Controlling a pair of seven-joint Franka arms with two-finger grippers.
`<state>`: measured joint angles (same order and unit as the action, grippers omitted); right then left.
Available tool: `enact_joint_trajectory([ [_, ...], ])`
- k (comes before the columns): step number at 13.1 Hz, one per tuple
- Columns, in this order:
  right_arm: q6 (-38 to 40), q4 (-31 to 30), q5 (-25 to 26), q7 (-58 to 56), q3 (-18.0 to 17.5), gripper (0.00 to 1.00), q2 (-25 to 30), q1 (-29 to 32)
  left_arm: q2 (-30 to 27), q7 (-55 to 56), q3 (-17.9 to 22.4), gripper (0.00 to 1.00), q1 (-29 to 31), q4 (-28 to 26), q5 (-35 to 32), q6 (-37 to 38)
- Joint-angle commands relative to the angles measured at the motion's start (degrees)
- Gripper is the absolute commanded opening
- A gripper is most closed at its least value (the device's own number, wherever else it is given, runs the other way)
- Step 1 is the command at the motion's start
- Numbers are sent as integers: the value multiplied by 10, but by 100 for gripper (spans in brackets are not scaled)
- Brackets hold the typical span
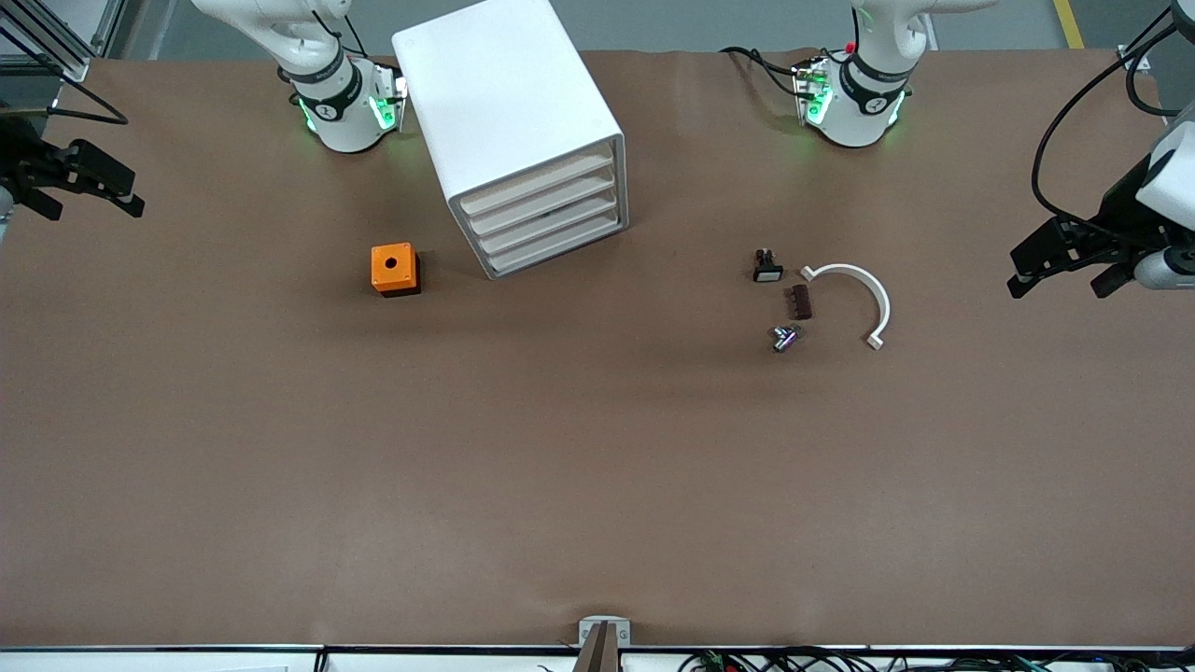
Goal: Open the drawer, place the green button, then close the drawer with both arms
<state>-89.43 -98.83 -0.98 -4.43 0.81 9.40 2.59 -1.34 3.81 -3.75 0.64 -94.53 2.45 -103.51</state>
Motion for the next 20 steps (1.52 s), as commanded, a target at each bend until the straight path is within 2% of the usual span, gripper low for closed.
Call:
enact_joint_trajectory([
  [1, 0, -6, -5, 7, 2, 100, 7, -4, 0, 3, -1, 100, 1, 22, -7, 34],
  [12, -3, -6, -5, 6, 2, 100, 7, -4, 3, 7, -2, 100, 1, 31, -11, 38],
  [20, 0, -6, -2, 2, 2, 100, 8, -3, 4, 8, -2, 100, 1, 30, -9, 78],
])
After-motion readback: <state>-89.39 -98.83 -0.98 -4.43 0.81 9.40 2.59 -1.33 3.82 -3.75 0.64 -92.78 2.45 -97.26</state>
